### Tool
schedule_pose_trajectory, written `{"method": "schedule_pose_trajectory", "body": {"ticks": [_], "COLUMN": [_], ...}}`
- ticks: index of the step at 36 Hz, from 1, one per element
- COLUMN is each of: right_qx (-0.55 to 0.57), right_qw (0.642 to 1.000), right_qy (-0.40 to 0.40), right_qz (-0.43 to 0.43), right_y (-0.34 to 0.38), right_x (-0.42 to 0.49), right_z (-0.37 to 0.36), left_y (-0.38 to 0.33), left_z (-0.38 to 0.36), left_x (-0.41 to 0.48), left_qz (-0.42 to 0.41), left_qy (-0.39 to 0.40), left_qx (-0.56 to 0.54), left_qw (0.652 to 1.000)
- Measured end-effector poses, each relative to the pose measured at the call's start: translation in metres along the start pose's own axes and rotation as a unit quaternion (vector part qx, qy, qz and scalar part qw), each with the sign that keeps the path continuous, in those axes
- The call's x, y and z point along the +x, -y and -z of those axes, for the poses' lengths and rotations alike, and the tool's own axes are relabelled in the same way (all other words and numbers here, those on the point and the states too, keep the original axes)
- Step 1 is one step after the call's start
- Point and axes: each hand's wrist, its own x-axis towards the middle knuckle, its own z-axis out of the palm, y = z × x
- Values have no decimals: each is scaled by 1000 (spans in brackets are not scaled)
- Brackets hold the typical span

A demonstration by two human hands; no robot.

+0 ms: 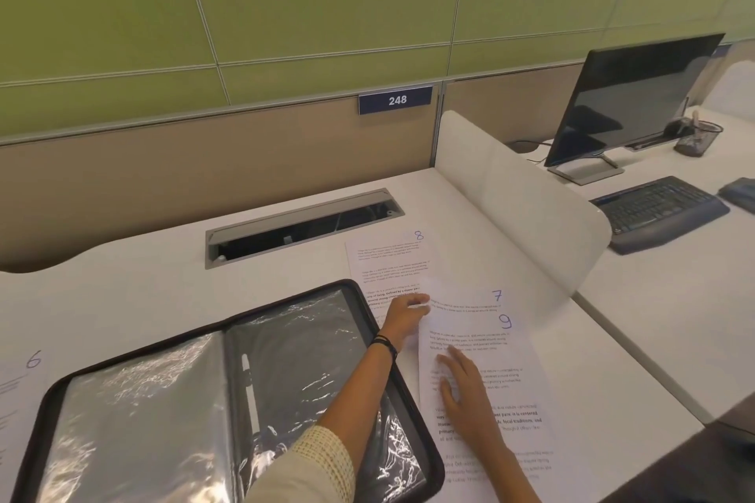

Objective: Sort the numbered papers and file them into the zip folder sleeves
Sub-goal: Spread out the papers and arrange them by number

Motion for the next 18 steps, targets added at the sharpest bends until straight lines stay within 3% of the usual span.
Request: {"method": "schedule_pose_trajectory", "body": {"ticks": [9, 18], "right_qx": [11, -14], "right_qw": [999, 999], "right_qy": [-36, -46], "right_qz": [30, 11], "right_y": [0, 0], "right_x": [2, 3], "right_z": [11, 11], "left_y": [-26, -49], "left_z": [0, 14], "left_x": [-15, -32], "left_qz": [-80, -245], "left_qy": [-12, -84], "left_qx": [7, 85], "left_qw": [997, 962]}}
